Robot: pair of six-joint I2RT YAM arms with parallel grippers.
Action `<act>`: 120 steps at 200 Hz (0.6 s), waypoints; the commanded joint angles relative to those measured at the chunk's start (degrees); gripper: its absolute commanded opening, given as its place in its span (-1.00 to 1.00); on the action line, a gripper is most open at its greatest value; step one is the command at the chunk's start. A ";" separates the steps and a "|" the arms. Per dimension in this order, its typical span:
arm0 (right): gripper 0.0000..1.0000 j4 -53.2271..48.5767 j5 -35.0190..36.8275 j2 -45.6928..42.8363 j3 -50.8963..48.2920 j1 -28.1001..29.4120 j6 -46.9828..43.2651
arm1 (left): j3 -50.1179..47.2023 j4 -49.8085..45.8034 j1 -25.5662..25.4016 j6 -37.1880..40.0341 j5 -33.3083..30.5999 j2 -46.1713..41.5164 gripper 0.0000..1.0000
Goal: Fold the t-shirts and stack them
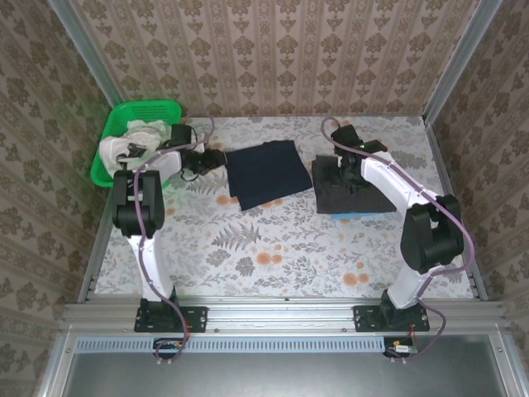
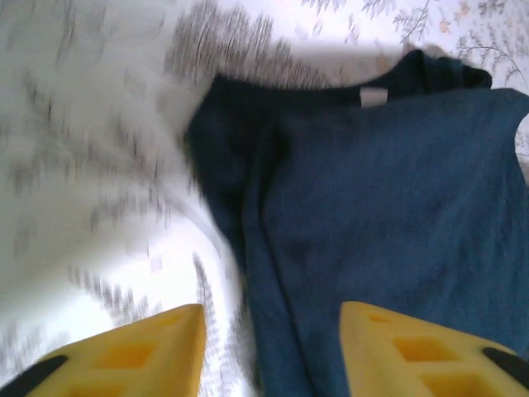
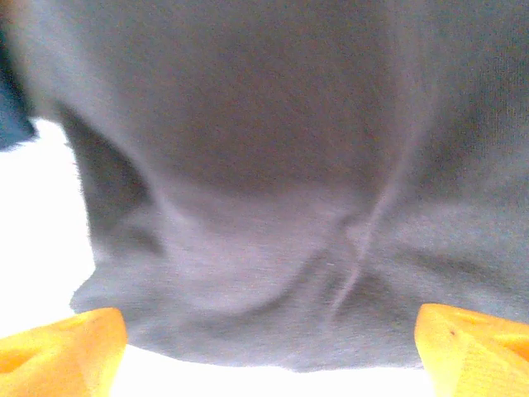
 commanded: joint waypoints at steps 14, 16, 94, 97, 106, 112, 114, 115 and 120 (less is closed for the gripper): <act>0.74 9.18 -6.40 9.25 7.90 6.20 7.57 | -13.44 13.89 -3.84 -11.30 -4.02 -7.17 0.16; 0.74 9.14 -6.26 10.10 8.66 6.45 7.65 | -14.09 14.60 -3.94 -11.66 -4.06 -7.17 0.17; 0.41 8.42 -8.67 30.43 23.83 11.60 12.52 | -16.26 22.47 -7.69 -17.26 -1.59 -0.20 0.00; 0.40 8.35 -8.68 30.69 23.82 11.88 12.71 | -16.27 22.54 -7.62 -17.12 -1.46 -0.03 -0.06; 0.39 8.49 -9.07 31.26 23.44 12.54 12.89 | -16.50 22.31 -7.37 -16.75 -0.89 0.11 -0.18; 0.39 8.75 -9.19 31.31 22.96 13.04 13.17 | -16.75 22.23 -7.06 -16.40 -0.43 0.04 -0.20; 0.39 8.86 -9.33 31.35 22.75 13.17 13.30 | -16.83 22.22 -7.01 -16.17 -0.32 0.03 -0.21; 0.39 8.88 -9.38 31.35 22.66 13.29 13.35 | -16.85 22.17 -7.00 -16.10 -0.22 0.03 -0.22; 0.39 9.06 -9.74 31.29 22.27 13.71 13.62 | -17.01 21.91 -6.55 -15.76 0.11 -0.10 -0.24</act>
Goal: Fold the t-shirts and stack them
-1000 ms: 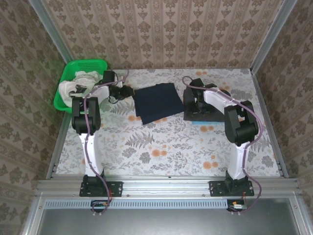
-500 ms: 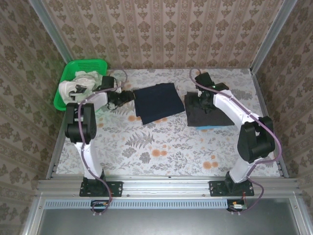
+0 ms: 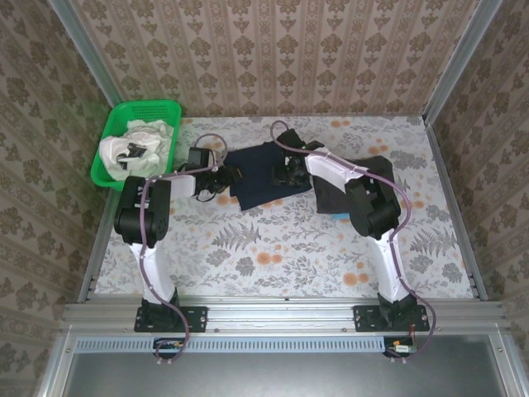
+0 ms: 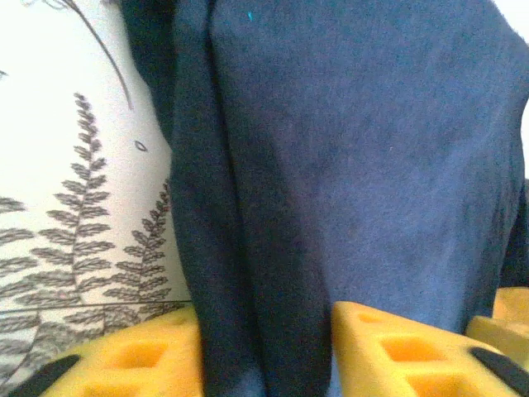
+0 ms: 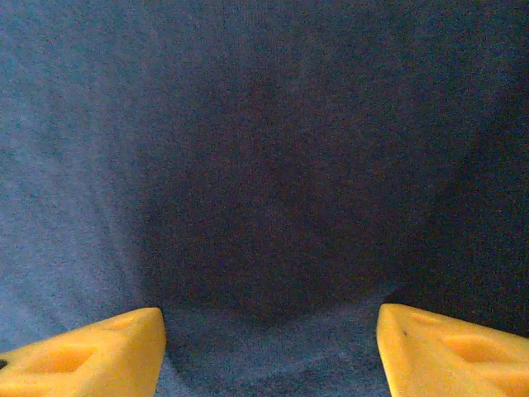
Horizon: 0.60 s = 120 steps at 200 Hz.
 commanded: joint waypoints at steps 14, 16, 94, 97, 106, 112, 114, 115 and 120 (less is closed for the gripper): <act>0.37 1.11 -3.41 0.45 -1.00 3.84 3.87 | -0.97 -1.42 1.46 1.89 4.00 1.48 -0.26; 0.37 1.20 -3.47 0.36 -1.25 4.11 4.13 | -0.96 -1.64 1.71 2.14 4.09 1.35 -0.26; 0.53 3.38 -2.35 -16.58 -15.70 7.68 8.23 | -2.71 -15.82 7.06 16.46 10.70 -2.03 -0.06; 0.54 3.61 -2.12 -17.35 -16.35 7.30 8.25 | -3.21 -15.78 7.02 16.46 10.84 -2.18 -0.06; 0.55 4.70 -2.04 -19.48 -18.69 6.02 8.23 | -4.27 -15.77 6.95 16.82 11.30 -2.48 -0.06; 0.55 6.07 -2.05 -20.62 -20.31 5.07 8.36 | -5.00 -15.50 6.93 16.76 11.37 -2.69 -0.06; 0.55 6.57 -1.90 -20.93 -20.88 4.79 8.50 | -5.20 -15.33 6.99 16.67 11.40 -2.79 -0.06; 0.55 6.76 -1.87 -21.04 -21.14 4.64 8.63 | -5.38 -15.24 7.00 16.67 11.40 -2.82 -0.06; 0.54 7.23 -1.49 -21.45 -22.21 3.90 8.92 | -5.96 -14.97 6.93 16.60 11.61 -3.00 -0.06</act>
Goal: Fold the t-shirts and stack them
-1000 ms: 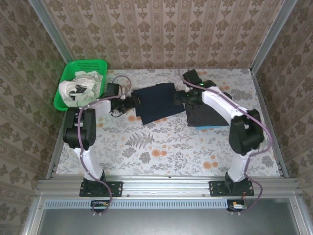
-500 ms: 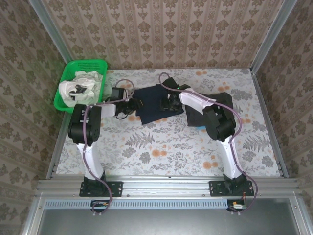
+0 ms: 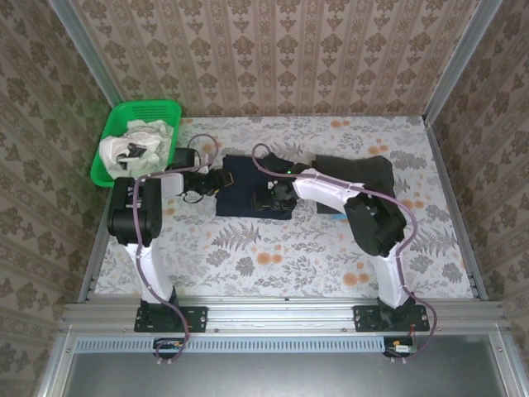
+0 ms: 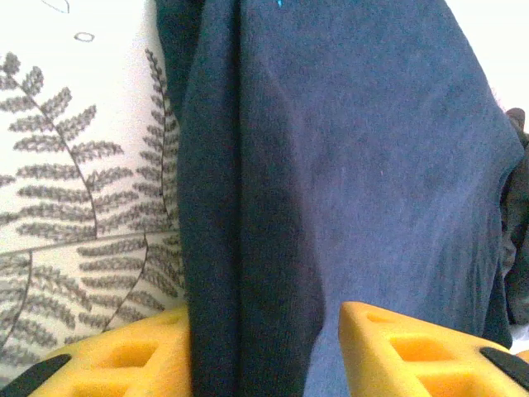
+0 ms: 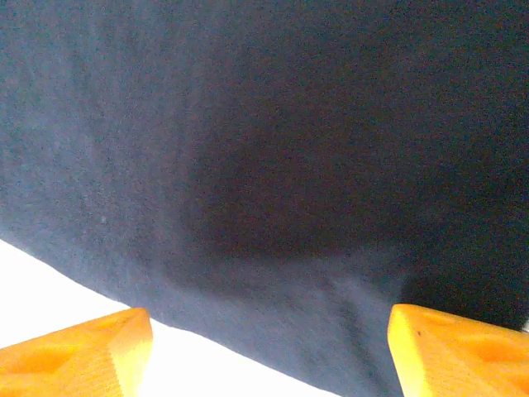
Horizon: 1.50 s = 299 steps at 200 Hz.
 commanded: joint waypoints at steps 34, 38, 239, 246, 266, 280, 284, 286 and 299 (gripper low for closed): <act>0.54 5.40 1.99 -1.39 -5.83 -6.50 1.42 | -5.13 -6.77 -0.06 3.55 1.90 -1.01 -0.05; 0.54 5.64 1.87 -0.41 -5.03 -6.64 1.34 | -5.10 -6.81 -0.03 3.58 2.02 -0.93 -0.05; -0.97 1.41 4.83 -5.48 0.91 -11.29 -0.97 | -0.85 2.75 -10.69 -8.17 7.27 -7.74 -1.00; -0.99 1.00 4.71 -6.83 1.07 -12.25 -1.71 | 1.07 2.63 -11.77 -8.86 6.72 -8.35 -1.00; -1.00 -2.15 4.42 -10.56 2.28 -15.37 -3.95 | 8.00 2.43 -15.01 -10.81 5.98 -8.96 -1.00; -1.00 -3.80 4.11 -13.43 3.13 -17.83 -5.57 | 13.52 1.80 -17.52 -10.97 5.62 -8.46 -1.00; -1.00 -4.24 3.88 -14.21 3.30 -18.68 -5.93 | 15.34 1.22 -18.04 -10.88 5.49 -8.13 -1.00; -1.00 -4.48 3.79 -14.53 3.41 -19.13 -6.14 | 16.25 0.90 -18.08 -10.78 5.36 -7.95 -1.00; -1.00 -6.23 3.00 -16.68 3.89 -22.00 -7.18 | 21.74 -1.01 -21.32 -10.77 4.64 -5.94 -1.00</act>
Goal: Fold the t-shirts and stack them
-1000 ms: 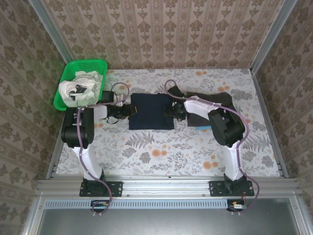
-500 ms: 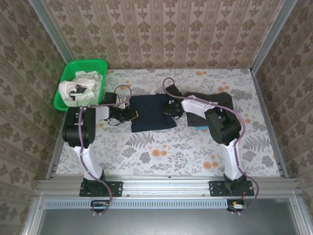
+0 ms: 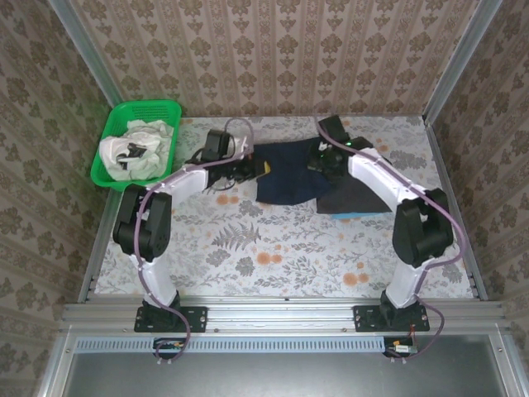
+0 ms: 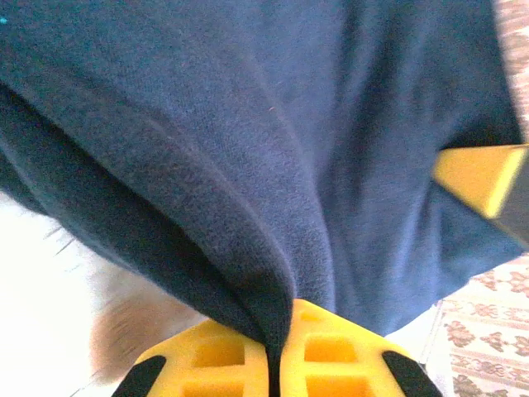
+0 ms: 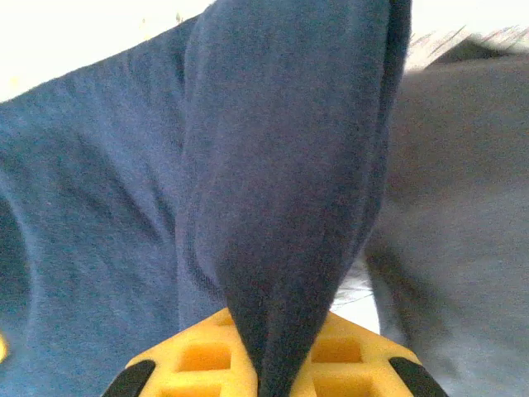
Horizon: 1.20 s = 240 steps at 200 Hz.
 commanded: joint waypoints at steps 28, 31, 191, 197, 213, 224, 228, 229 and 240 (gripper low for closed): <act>-1.00 -6.04 -0.84 -11.11 -1.08 -10.08 -4.97 | 18.93 -3.22 -9.37 -2.49 -0.65 6.09 -1.00; -1.00 -5.86 -0.96 -11.72 -2.00 -10.84 -5.11 | 19.68 -3.32 -9.96 -2.34 -0.78 6.76 -1.00; -0.16 -5.56 3.22 -13.28 -16.61 -32.61 -10.61 | 35.02 -17.83 -17.37 3.91 -10.85 25.05 -0.40; -0.15 -5.57 3.58 -15.13 -17.25 -32.53 -10.07 | 35.09 -18.69 -17.43 4.75 -11.44 24.24 -0.36; -0.13 -3.58 3.95 -19.87 -19.88 -31.59 -8.37 | 35.07 -20.94 -17.72 6.70 -13.28 22.21 -0.29; -0.12 -0.55 2.89 -21.48 -21.81 -30.00 -7.55 | 34.73 -22.17 -18.30 7.98 -15.07 21.04 -0.26; -0.11 0.85 1.73 -21.49 -22.27 -29.50 -7.51 | 34.58 -22.57 -18.52 8.42 -15.57 20.69 -0.25; -0.11 1.34 1.37 -21.49 -22.43 -29.31 -7.49 | 34.60 -22.61 -18.64 8.52 -15.71 20.65 -0.25; -0.11 4.48 -0.77 -20.05 -22.61 -28.22 -6.54 | 34.13 -22.78 -19.49 9.24 -16.57 20.11 -0.23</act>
